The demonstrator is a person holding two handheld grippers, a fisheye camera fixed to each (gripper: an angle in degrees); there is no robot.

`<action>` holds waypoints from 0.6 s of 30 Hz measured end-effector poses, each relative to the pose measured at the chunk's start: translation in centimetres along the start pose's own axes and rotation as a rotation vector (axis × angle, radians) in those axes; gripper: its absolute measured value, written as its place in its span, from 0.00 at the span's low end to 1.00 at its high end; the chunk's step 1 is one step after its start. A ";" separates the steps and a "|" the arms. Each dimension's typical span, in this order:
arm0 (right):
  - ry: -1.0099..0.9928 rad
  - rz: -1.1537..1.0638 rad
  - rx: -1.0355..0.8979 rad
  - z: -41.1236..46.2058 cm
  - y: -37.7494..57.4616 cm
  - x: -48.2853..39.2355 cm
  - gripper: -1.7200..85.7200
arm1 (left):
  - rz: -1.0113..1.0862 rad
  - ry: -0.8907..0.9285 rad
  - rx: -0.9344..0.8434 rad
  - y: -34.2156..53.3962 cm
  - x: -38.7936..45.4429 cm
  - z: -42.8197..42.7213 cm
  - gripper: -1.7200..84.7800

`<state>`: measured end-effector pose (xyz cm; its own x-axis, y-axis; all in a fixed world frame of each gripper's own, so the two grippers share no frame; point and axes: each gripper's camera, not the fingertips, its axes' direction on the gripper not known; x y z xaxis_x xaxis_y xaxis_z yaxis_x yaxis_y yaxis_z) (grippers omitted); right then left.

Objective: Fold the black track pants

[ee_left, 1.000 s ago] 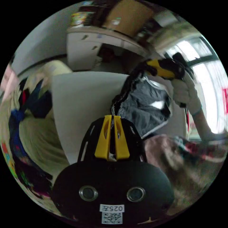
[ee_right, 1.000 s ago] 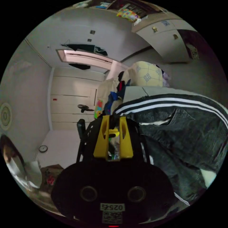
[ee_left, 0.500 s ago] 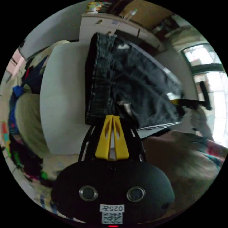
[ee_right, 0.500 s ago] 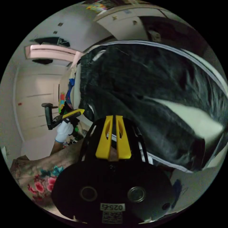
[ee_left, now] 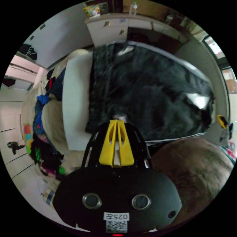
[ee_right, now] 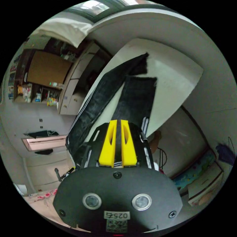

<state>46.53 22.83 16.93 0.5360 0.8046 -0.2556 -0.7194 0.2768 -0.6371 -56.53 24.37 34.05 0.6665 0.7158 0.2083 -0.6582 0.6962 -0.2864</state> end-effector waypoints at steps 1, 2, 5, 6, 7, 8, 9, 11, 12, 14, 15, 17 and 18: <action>0.002 0.009 0.005 -0.3 -1.8 2.0 0.08 | 0.028 0.131 0.070 -1.3 2.5 -0.9 0.01; 0.005 0.009 0.002 -0.4 -2.7 2.9 0.08 | 0.054 0.212 0.089 -2.1 3.9 -1.0 0.01; 0.036 -0.012 -0.053 -0.3 -7.1 6.0 0.11 | 0.205 0.568 0.043 -6.5 13.0 1.5 0.02; 0.043 -0.035 -0.082 -0.1 -8.6 6.8 0.12 | 0.268 0.604 -0.012 -8.1 17.3 3.5 0.04; 0.038 -0.069 -0.110 0.1 -9.8 7.3 0.13 | 0.313 0.620 -0.097 -9.6 21.4 5.8 0.07; 0.032 -0.090 -0.128 0.2 -10.4 7.5 0.13 | 0.335 0.632 -0.150 -10.3 23.4 7.1 0.09; 0.042 -0.108 -0.160 0.4 -11.3 7.8 0.13 | 0.373 0.650 -0.239 -11.4 26.9 9.4 0.10; 0.053 -0.157 -0.157 0.0 -12.1 8.0 0.11 | 0.397 0.637 -0.305 -12.6 30.9 12.2 0.11; 0.068 -0.185 -0.168 -0.2 -12.4 8.1 0.09 | 0.406 0.625 -0.349 -13.4 33.0 13.8 0.11; 0.070 -0.216 -0.172 -0.8 -12.7 8.4 0.08 | 0.407 0.547 -0.420 -14.3 35.5 16.2 0.11; 0.042 -0.217 -0.168 -1.2 -12.8 8.8 0.08 | 0.422 0.500 -0.466 -14.7 36.8 17.7 0.11; -0.004 -0.201 -0.159 -1.9 -12.9 9.4 0.08 | 0.422 0.422 -0.549 -15.2 38.2 20.4 0.11; -0.027 -0.174 -0.155 -2.3 -13.1 9.9 0.08 | 0.433 0.388 -0.592 -15.3 38.8 21.9 0.11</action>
<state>62.32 25.96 21.09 0.6322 0.7664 -0.1139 -0.5399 0.3304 -0.7742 -28.28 42.69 66.99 0.5410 0.7694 -0.3397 -0.6633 0.1420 -0.7348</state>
